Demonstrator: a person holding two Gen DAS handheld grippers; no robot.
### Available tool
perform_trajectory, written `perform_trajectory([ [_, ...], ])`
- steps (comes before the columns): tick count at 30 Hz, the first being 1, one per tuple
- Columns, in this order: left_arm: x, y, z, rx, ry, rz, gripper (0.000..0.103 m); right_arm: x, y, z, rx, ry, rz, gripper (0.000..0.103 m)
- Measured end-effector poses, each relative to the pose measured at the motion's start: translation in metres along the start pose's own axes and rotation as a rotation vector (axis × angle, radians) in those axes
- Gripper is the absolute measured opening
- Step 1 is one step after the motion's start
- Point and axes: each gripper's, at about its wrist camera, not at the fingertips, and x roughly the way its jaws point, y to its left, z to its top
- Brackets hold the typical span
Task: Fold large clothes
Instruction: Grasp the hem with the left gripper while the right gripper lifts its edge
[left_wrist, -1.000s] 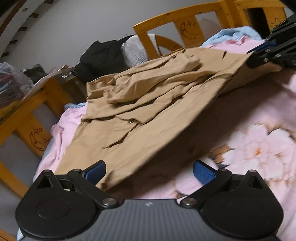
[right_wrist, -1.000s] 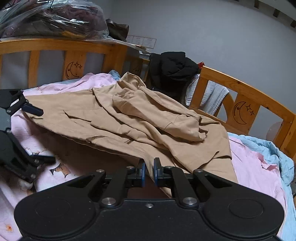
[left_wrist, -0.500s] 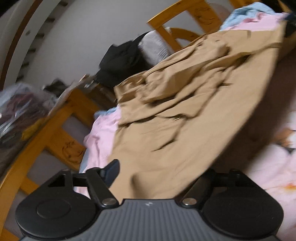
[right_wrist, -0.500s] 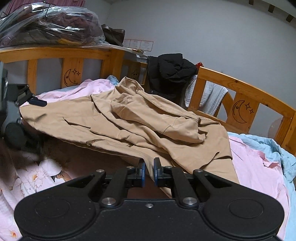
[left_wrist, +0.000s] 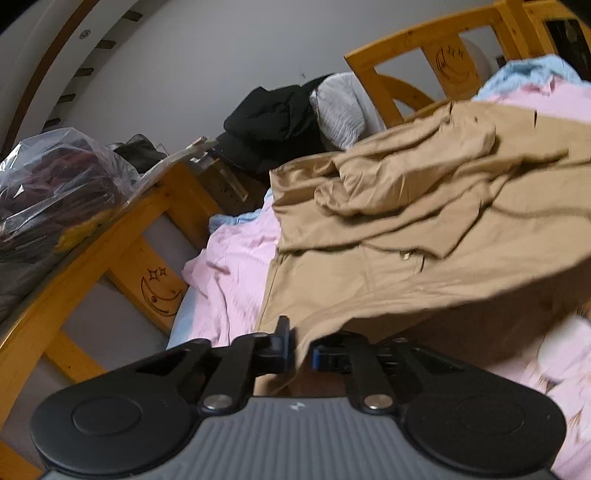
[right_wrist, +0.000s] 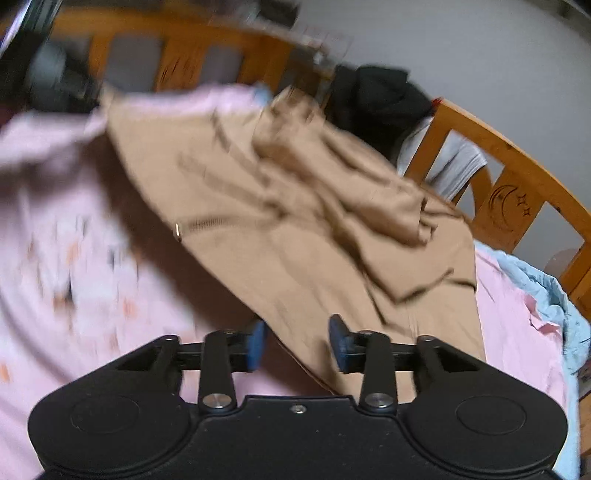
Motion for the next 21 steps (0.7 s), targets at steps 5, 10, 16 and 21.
perform_trajectory([
  [5, 0.003, 0.005, 0.004, -0.006, 0.006, -0.005, 0.011, 0.009, -0.003, -0.018, -0.142, 0.114, -0.135, 0.049],
  [10, 0.007, 0.002, -0.005, 0.030, 0.034, -0.010, 0.018, 0.017, -0.033, -0.040, -0.228, 0.186, -0.235, 0.048],
  [16, 0.001, -0.004, -0.013, 0.044, 0.035, -0.031, 0.004, 0.010, -0.058, -0.050, -0.227, 0.187, -0.236, 0.009],
  [21, -0.033, 0.001, -0.014, 0.057, -0.045, -0.052, 0.003, -0.028, -0.063, -0.033, -0.169, 0.149, -0.261, 0.003],
])
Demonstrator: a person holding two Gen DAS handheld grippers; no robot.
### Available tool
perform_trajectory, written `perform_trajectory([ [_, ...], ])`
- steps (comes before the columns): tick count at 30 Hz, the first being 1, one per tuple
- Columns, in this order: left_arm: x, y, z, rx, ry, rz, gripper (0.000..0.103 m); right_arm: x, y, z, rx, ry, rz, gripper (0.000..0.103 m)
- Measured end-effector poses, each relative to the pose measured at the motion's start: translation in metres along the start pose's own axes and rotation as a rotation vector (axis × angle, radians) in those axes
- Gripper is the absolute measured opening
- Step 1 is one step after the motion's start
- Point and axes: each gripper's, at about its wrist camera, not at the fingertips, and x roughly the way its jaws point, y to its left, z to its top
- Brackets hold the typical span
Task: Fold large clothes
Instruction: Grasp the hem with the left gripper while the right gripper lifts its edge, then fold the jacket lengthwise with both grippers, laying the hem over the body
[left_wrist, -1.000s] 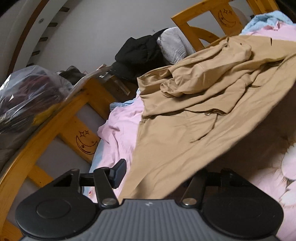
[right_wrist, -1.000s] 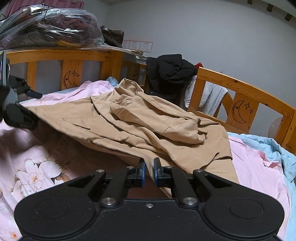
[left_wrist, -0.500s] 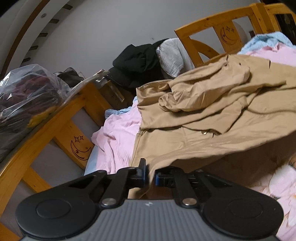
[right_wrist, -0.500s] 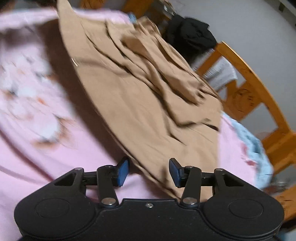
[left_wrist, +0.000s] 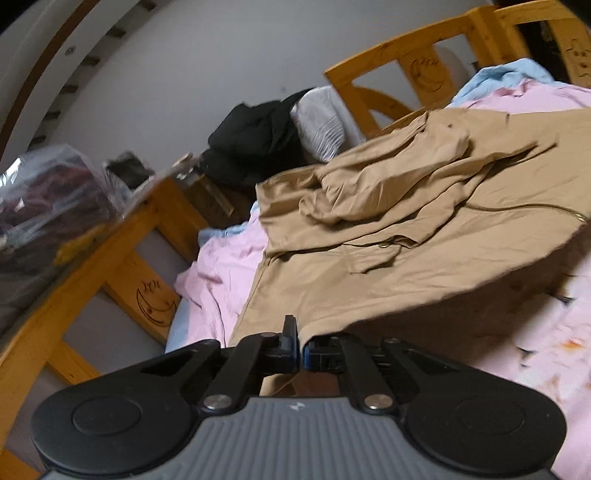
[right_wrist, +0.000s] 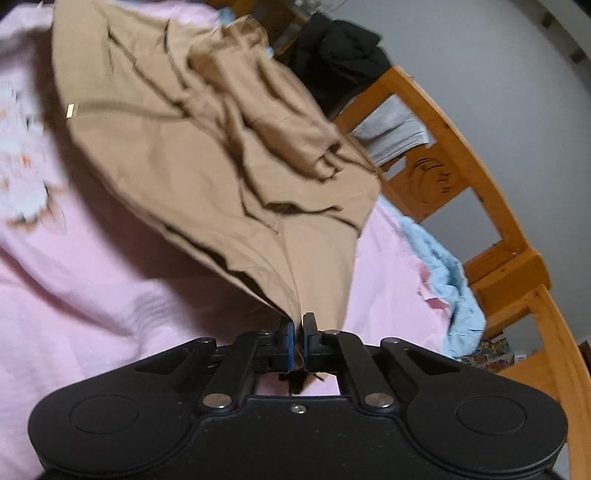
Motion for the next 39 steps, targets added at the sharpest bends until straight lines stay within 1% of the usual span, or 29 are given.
perform_trajectory([
  [4, -0.043, 0.007, 0.001, 0.020, -0.032, -0.045, 0.003, -0.042, -0.014, 0.004, 0.022, -0.008, 0.002, 0.000],
  [7, -0.075, 0.015, -0.001, 0.020, -0.019, -0.108, 0.003, -0.080, -0.030, 0.001, 0.040, 0.010, 0.001, 0.000],
  [8, -0.088, 0.017, -0.002, 0.018, -0.013, -0.139, 0.003, -0.093, -0.040, -0.001, 0.057, 0.017, 0.001, 0.000],
  [11, -0.109, 0.014, -0.002, 0.000, 0.004, -0.188, 0.004, -0.128, -0.067, -0.014, 0.170, 0.023, 0.072, 0.000],
  [12, -0.112, 0.013, -0.001, -0.003, 0.008, -0.195, 0.004, -0.132, -0.069, -0.017, 0.183, 0.036, 0.099, 0.000],
  [14, -0.111, 0.010, -0.001, -0.007, 0.003, -0.187, 0.004, -0.134, -0.065, -0.021, 0.164, 0.044, 0.149, 0.000],
  [15, -0.110, 0.011, -0.001, -0.021, 0.007, -0.184, 0.004, -0.133, -0.059, -0.020, 0.153, 0.036, 0.158, 0.002],
  [16, -0.108, 0.014, 0.000, -0.044, 0.014, -0.188, 0.004, -0.129, -0.053, -0.018, 0.148, 0.035, 0.174, 0.008],
  [17, -0.107, 0.018, 0.003, -0.071, 0.019, -0.197, 0.004, -0.123, -0.047, -0.014, 0.144, 0.042, 0.208, 0.019],
  [18, -0.106, 0.022, 0.005, -0.085, 0.018, -0.199, 0.004, -0.115, -0.039, -0.010, 0.128, 0.051, 0.258, 0.029],
  [19, -0.106, 0.025, 0.008, -0.091, 0.017, -0.198, 0.004, -0.108, -0.030, -0.005, 0.104, 0.059, 0.283, 0.033],
  [21, -0.107, 0.031, 0.016, -0.100, 0.008, -0.196, 0.004, -0.089, -0.008, 0.004, -0.005, 0.082, 0.327, 0.049],
  [23, -0.105, 0.036, 0.021, -0.113, 0.009, -0.197, 0.004, -0.073, 0.013, 0.006, -0.117, 0.097, 0.330, 0.053],
  [26, -0.101, 0.042, 0.025, -0.139, 0.021, -0.204, 0.004, -0.045, 0.038, -0.001, -0.261, 0.146, 0.305, 0.053],
  [28, -0.100, 0.040, 0.025, -0.141, 0.025, -0.202, 0.004, -0.030, 0.046, -0.009, -0.328, 0.167, 0.268, 0.052],
  [29, -0.099, 0.041, 0.024, -0.139, 0.028, -0.200, 0.004, -0.024, 0.049, -0.014, -0.348, 0.170, 0.243, 0.049],
  [30, -0.097, 0.041, 0.022, -0.137, 0.033, -0.200, 0.004, -0.020, 0.052, -0.019, -0.363, 0.167, 0.221, 0.035],
  [31, -0.098, 0.039, 0.021, -0.134, 0.038, -0.199, 0.004, -0.018, 0.052, -0.022, -0.374, 0.159, 0.193, 0.025],
  [33, -0.098, 0.037, 0.015, -0.126, 0.053, -0.193, 0.004, -0.019, 0.044, -0.023, -0.334, 0.133, 0.181, 0.004],
  [34, -0.098, 0.036, 0.011, -0.131, 0.068, -0.193, 0.004, -0.024, 0.039, -0.024, -0.302, 0.117, 0.179, 0.003],
  [36, -0.100, 0.036, 0.003, -0.149, 0.094, -0.202, 0.003, -0.039, 0.028, -0.023, -0.279, 0.085, 0.181, 0.002],
  [39, -0.113, 0.041, -0.013, -0.170, 0.132, -0.229, 0.003, -0.071, 0.018, -0.023, -0.296, 0.063, 0.211, 0.001],
])
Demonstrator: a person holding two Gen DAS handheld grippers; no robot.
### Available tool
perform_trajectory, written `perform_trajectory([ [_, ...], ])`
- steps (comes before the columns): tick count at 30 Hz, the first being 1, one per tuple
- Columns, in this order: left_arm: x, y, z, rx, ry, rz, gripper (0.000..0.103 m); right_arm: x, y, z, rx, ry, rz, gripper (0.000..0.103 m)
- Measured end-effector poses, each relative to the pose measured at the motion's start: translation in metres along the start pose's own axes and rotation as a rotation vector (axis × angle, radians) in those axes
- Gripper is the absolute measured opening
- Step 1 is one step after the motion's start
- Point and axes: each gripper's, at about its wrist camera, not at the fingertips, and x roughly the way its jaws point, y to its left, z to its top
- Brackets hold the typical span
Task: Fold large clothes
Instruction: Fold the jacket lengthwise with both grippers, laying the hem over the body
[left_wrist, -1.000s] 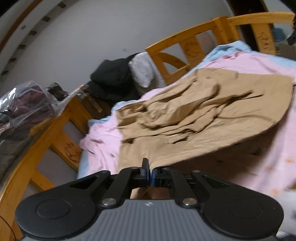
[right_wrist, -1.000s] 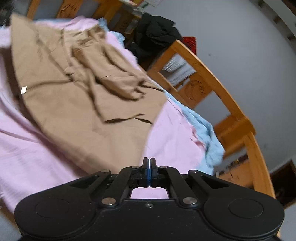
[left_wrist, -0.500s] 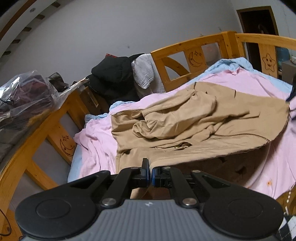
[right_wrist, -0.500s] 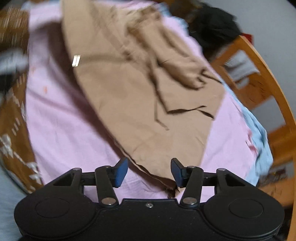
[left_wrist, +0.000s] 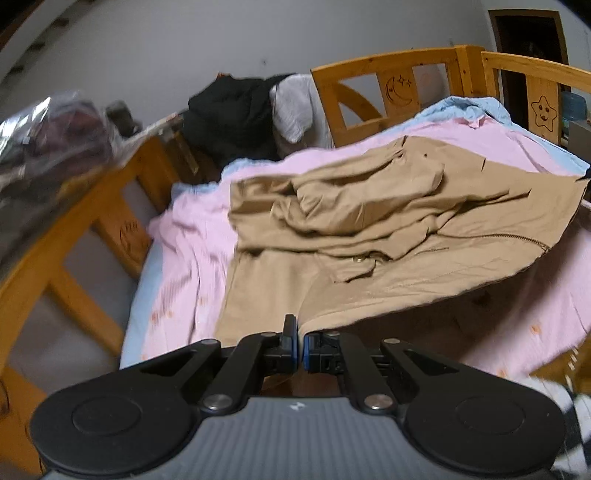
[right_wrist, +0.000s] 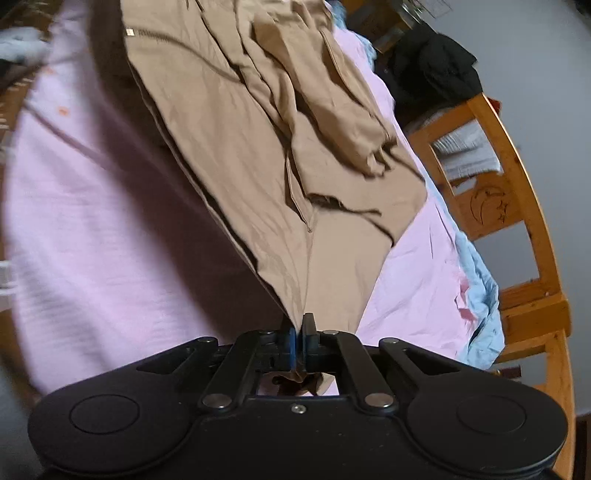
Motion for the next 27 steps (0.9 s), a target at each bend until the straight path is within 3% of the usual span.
perform_trajectory([
  [5, -0.023, 0.003, -0.009, 0.063, 0.038, -0.034, 0.004, -0.045, -0.002, -0.003, -0.010, 0.018, 0.112, 0.001],
  [11, -0.015, 0.023, 0.053, 0.079, -0.009, -0.005, 0.004, -0.057, -0.062, 0.019, 0.205, -0.026, 0.105, 0.001],
  [18, 0.068, 0.049, 0.127, 0.127, 0.090, 0.013, 0.005, 0.020, -0.150, 0.046, 0.407, 0.019, 0.098, 0.002],
  [21, 0.116, 0.058, 0.135, 0.128, 0.159, 0.009, 0.008, 0.062, -0.170, 0.055, 0.446, 0.031, 0.096, 0.002],
  [24, 0.160, 0.067, 0.133, 0.060, 0.216, -0.016, 0.010, 0.102, -0.177, 0.067, 0.452, 0.044, 0.102, 0.002],
  [27, 0.200, 0.076, 0.132, -0.025, 0.223, -0.042, 0.012, 0.137, -0.174, 0.073, 0.446, 0.081, 0.109, 0.002],
])
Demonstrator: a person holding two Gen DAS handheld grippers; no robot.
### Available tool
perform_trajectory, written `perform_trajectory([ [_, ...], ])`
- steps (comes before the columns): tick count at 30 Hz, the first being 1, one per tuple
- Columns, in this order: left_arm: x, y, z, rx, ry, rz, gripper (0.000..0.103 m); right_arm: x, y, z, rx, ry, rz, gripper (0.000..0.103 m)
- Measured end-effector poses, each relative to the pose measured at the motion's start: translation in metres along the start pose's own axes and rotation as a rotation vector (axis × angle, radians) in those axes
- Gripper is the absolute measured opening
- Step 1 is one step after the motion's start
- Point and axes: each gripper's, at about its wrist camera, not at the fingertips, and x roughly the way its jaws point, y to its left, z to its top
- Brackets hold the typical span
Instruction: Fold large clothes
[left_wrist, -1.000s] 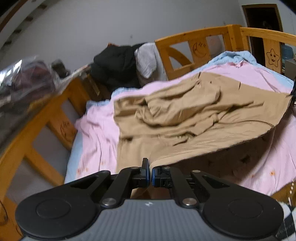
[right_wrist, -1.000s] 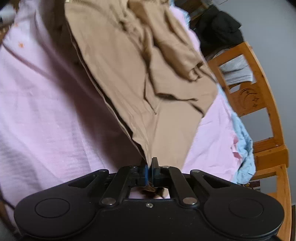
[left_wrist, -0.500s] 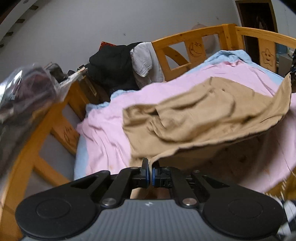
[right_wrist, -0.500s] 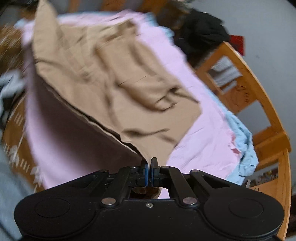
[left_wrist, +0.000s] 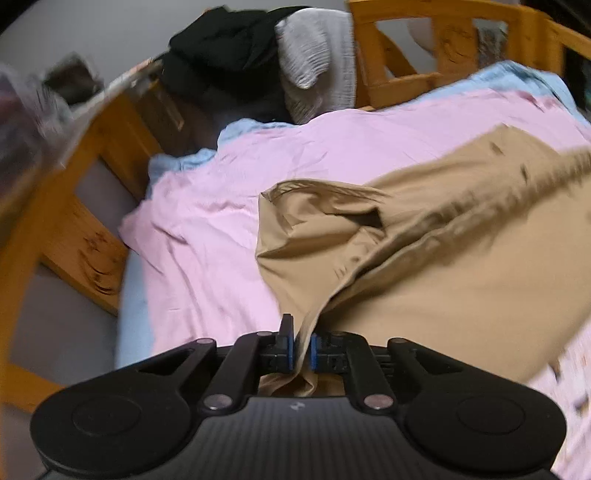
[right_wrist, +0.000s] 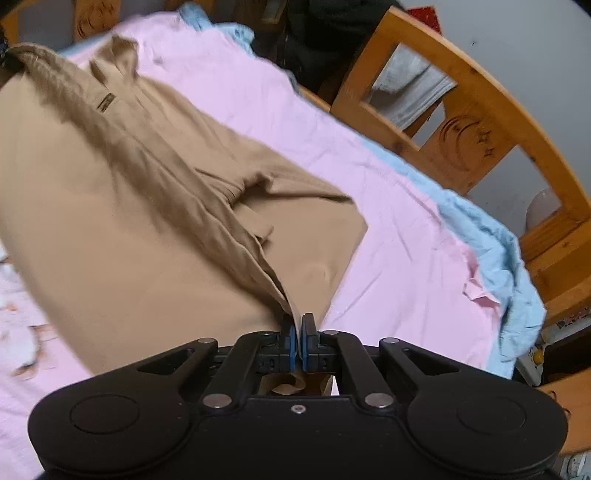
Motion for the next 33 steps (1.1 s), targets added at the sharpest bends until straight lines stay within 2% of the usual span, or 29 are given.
perform_trajectory([
  [2, 0.022, 0.003, 0.004, -0.042, 0.004, -0.018, 0.015, 0.022, 0.000, 0.001, 0.006, 0.029, 0.004, 0.002],
  [4, 0.039, 0.004, 0.006, -0.069, 0.017, -0.008, 0.023, 0.035, 0.001, -0.004, 0.030, 0.046, 0.008, 0.002],
  [5, 0.043, 0.004, 0.006, -0.081, 0.020, 0.000, 0.031, 0.038, 0.001, -0.006, 0.043, 0.048, 0.011, 0.002],
  [7, 0.042, 0.008, 0.005, -0.106, 0.009, -0.001, 0.038, 0.040, 0.001, -0.012, 0.071, 0.048, 0.017, 0.003],
  [8, 0.038, 0.009, 0.004, -0.115, -0.005, -0.010, 0.053, 0.040, 0.000, -0.014, 0.085, 0.045, 0.023, 0.003],
  [9, 0.032, 0.013, 0.002, -0.127, -0.031, -0.022, 0.075, 0.040, -0.001, -0.016, 0.096, 0.041, 0.029, 0.003],
  [11, 0.016, 0.022, -0.007, -0.172, -0.113, -0.039, 0.097, 0.035, -0.007, -0.021, 0.153, 0.006, 0.050, 0.005],
  [13, 0.005, 0.034, -0.013, -0.221, -0.163, -0.051, 0.101, 0.029, -0.016, -0.026, 0.241, -0.023, 0.075, 0.009],
  [15, -0.006, 0.047, -0.022, -0.288, -0.178, -0.058, 0.101, 0.024, -0.024, -0.034, 0.320, -0.058, 0.096, 0.013],
  [17, -0.016, 0.055, -0.039, -0.380, -0.191, -0.006, 0.101, 0.014, -0.030, -0.044, 0.394, -0.120, 0.117, 0.025],
  [19, -0.017, 0.060, -0.058, -0.433, -0.175, 0.028, 0.101, 0.003, -0.035, -0.059, 0.499, -0.195, 0.133, 0.053],
  [20, -0.016, 0.060, -0.068, -0.447, -0.152, 0.029, 0.101, -0.003, -0.038, -0.070, 0.564, -0.236, 0.147, 0.077],
  [21, -0.013, 0.061, -0.078, -0.463, -0.135, 0.028, 0.099, -0.009, -0.041, -0.081, 0.627, -0.286, 0.152, 0.086],
  [22, -0.010, 0.061, -0.087, -0.483, -0.117, 0.027, 0.098, -0.015, -0.043, -0.095, 0.700, -0.336, 0.154, 0.087],
  [25, 0.001, 0.063, -0.114, -0.574, -0.064, -0.030, 0.091, -0.020, -0.046, -0.129, 0.884, -0.390, 0.177, 0.093],
  [28, 0.010, 0.065, -0.132, -0.676, -0.035, -0.105, 0.078, -0.013, -0.042, -0.145, 0.963, -0.357, 0.183, 0.093],
  [31, 0.018, 0.068, -0.143, -0.782, -0.026, -0.167, 0.054, -0.001, -0.040, -0.147, 1.005, -0.281, 0.182, 0.084],
  [32, 0.019, 0.068, -0.146, -0.803, -0.024, -0.175, 0.042, 0.003, -0.040, -0.146, 1.030, -0.263, 0.181, 0.080],
  [33, 0.021, 0.068, -0.146, -0.815, -0.021, -0.179, 0.024, 0.007, -0.041, -0.147, 1.049, -0.255, 0.186, 0.074],
])
